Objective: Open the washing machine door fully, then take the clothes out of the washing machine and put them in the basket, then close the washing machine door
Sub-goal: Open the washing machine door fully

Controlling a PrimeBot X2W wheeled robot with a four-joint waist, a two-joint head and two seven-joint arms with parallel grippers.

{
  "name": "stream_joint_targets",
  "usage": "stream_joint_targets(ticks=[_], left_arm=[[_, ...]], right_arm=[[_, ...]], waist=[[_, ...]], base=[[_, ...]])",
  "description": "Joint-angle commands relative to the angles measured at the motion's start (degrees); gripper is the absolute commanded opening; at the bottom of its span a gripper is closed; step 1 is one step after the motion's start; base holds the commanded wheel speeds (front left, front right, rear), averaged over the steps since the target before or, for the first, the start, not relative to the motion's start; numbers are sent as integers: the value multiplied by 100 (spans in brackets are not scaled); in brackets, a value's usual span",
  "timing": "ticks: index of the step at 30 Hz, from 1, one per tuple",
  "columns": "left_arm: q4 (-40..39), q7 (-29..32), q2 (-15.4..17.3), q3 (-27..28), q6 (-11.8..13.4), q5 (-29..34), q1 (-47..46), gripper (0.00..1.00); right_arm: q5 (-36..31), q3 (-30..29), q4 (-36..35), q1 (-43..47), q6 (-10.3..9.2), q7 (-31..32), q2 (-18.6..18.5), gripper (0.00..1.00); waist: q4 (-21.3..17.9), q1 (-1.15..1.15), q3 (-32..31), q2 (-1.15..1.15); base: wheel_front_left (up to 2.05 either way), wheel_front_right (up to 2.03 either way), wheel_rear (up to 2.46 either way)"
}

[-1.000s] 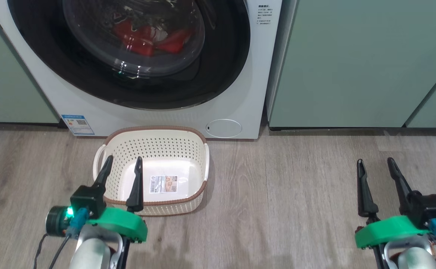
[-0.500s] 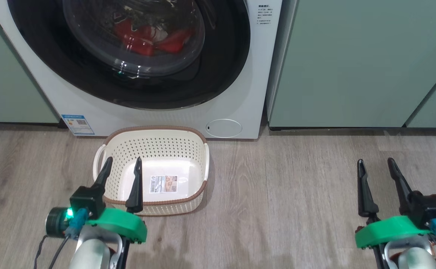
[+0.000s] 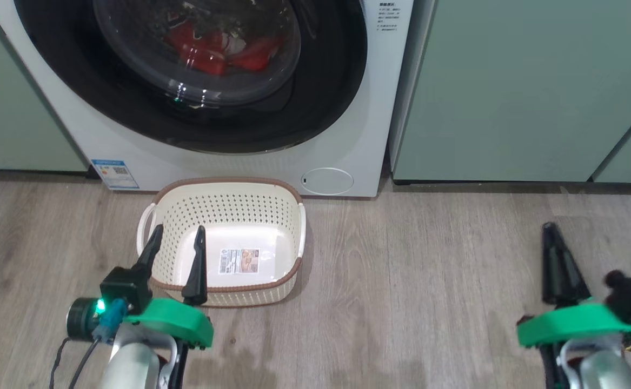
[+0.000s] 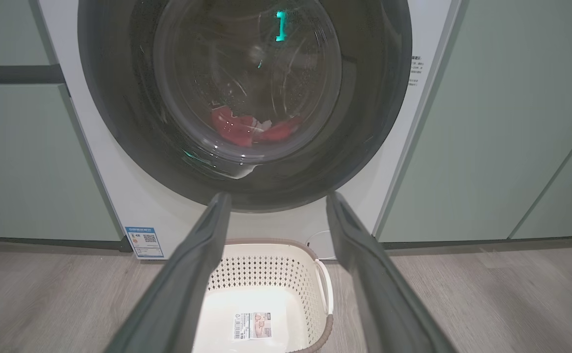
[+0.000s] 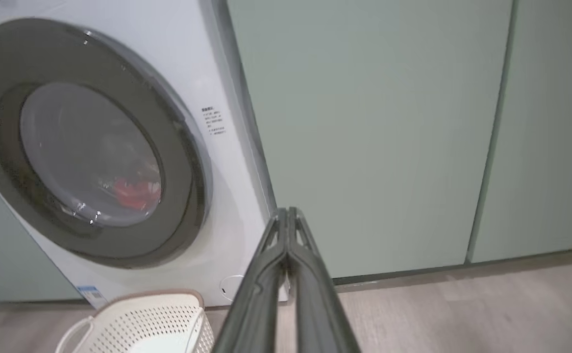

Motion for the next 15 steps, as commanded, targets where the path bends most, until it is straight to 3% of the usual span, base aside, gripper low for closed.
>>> stream_joint_targets(ticks=[1,6,12,15], left_arm=[[-173,-55,71,150,-26,-50,-348,100],[-169,-55,71,111,-34,-94,-354,100],[-196,-55,71,19,-11,-194,-431,100],[-229,-55,71,-63,17,-265,-482,100]], right_arm=[[425,52,-101,-350,-4,-62,-87,0],[1688,57,212,-638,-4,-62,-87,0],[3933,131,775,-1184,-4,-62,-106,0],[5195,253,1097,-1547,-4,-35,-415,0]], waist=[[25,0,37,0],[109,0,131,0],[280,0,319,0],[384,0,466,0]], base=[[0,0,0],[0,0,0],[0,0,0],[0,0,0]])
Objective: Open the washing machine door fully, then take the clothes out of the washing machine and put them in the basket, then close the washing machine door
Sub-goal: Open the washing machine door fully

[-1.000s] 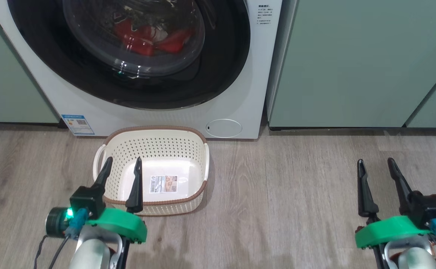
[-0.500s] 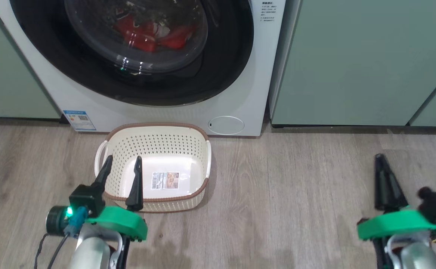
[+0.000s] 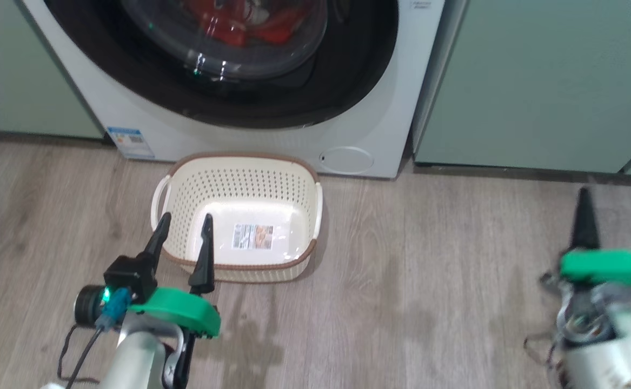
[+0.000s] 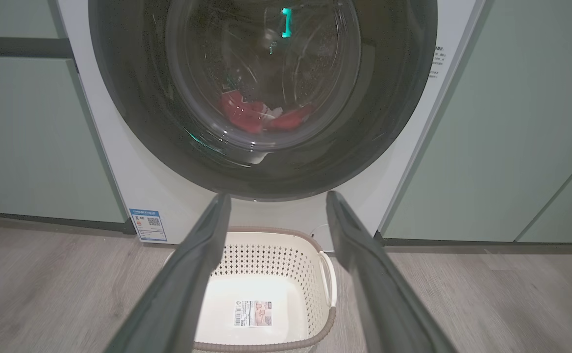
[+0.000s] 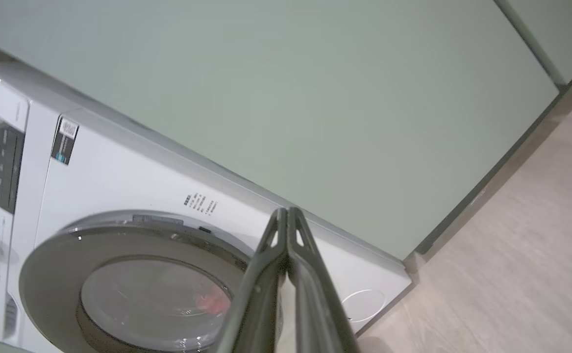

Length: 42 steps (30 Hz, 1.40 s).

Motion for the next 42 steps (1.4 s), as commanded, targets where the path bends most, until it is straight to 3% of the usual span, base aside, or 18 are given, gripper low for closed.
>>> stream_joint_targets(ticks=[1,6,12,26,42], left_arm=[[-218,-54,70,95,54,-55,-330,100],[-259,-54,70,-23,88,-162,-482,100],[-308,-54,70,-208,142,-316,-693,100],[-447,-54,70,-586,297,-610,-1117,100],[-542,-54,70,-987,432,-895,-1505,100]], right_arm=[[601,212,-65,-440,-4,39,-357,0],[2014,159,261,-1183,-4,690,-938,0],[2729,55,562,-2113,-4,1521,-1443,0],[3003,522,1003,-3916,-4,3614,-2067,0],[2633,1221,1458,-5510,-4,4501,-1946,0]], waist=[[118,0,162,0],[283,0,497,0],[508,0,908,0],[843,0,1694,0],[1140,0,2234,0]], base=[[0,0,0],[0,0,0],[0,0,0],[0,0,0],[0,0,0]])
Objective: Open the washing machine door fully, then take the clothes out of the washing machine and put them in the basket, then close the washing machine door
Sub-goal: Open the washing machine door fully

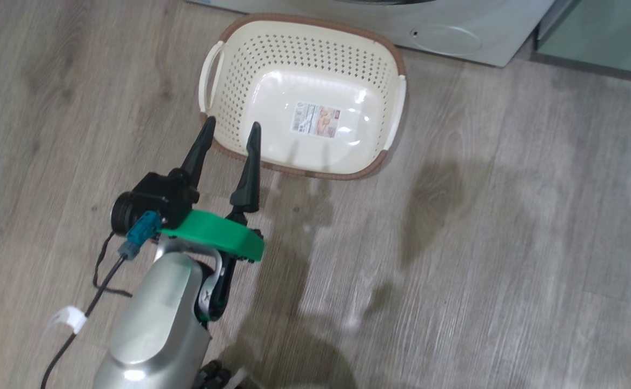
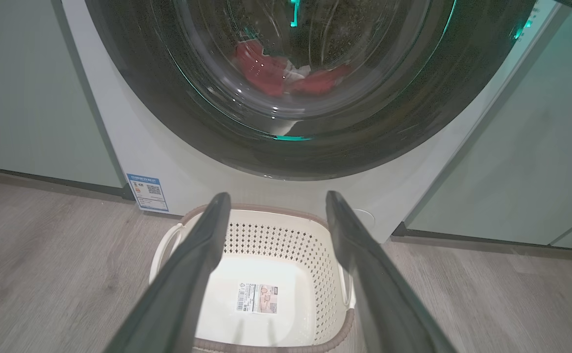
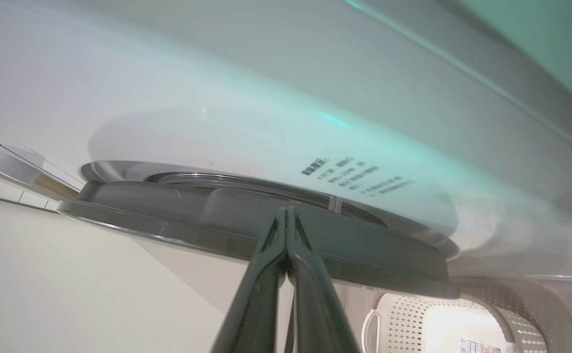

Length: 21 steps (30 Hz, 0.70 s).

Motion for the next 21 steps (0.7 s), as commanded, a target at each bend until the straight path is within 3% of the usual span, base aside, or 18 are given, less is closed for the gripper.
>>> stream_joint_targets(ticks=[1,21], left_arm=[[-189,-37,89,125,43,-38,-146,100],[-293,-37,89,-155,150,-209,-276,100]], right_arm=[[-62,41,-150,-183,-2,35,45,0],[-98,327,28,-786,-2,13,188,0]], waist=[[56,0,56,0],[361,0,292,0]], base=[[0,0,0],[0,0,0]])
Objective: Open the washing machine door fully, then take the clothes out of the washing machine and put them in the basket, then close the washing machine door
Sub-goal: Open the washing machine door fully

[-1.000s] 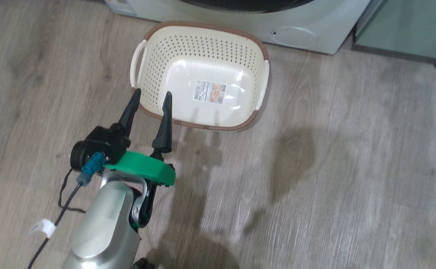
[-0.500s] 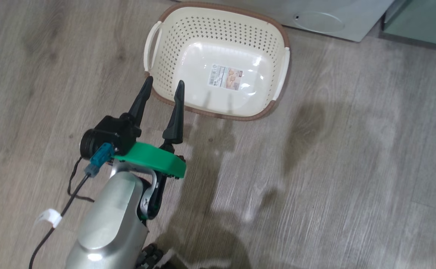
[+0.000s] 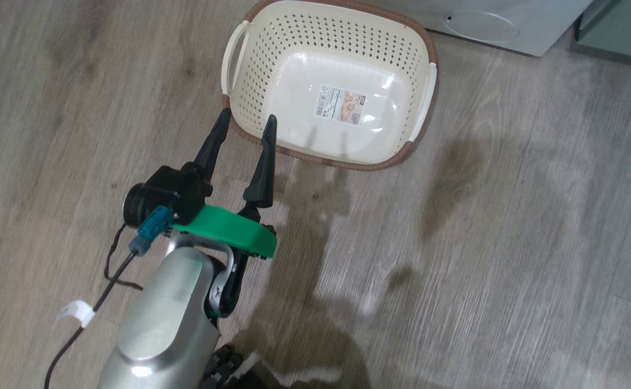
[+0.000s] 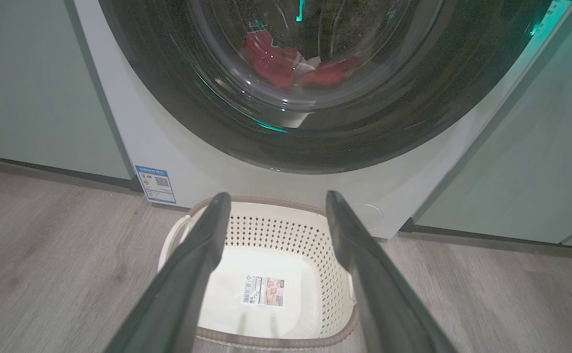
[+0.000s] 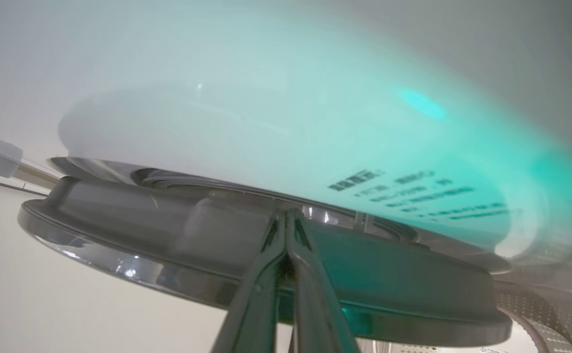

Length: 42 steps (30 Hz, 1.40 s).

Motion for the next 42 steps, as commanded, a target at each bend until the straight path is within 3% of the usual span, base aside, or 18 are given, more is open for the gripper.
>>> stream_joint_targets(ticks=[1,20,29,42], left_arm=[[-192,-37,100,145,48,-44,-129,100],[-98,-37,100,226,28,-20,-15,100],[133,-37,100,533,-180,307,269,100],[358,-37,100,746,-363,518,799,100]], right_arm=[[25,51,-201,-172,-1,15,124,0],[325,469,-718,592,-1,931,157,0],[581,639,-1120,1608,-1,1249,533,0],[683,853,-1400,2814,-1,1475,1197,0]], waist=[[12,0,8,0],[47,0,-369,0],[80,0,-1056,0],[482,0,-2014,0]], base=[[0,0,0],[0,0,0],[0,0,0],[0,0,0]])
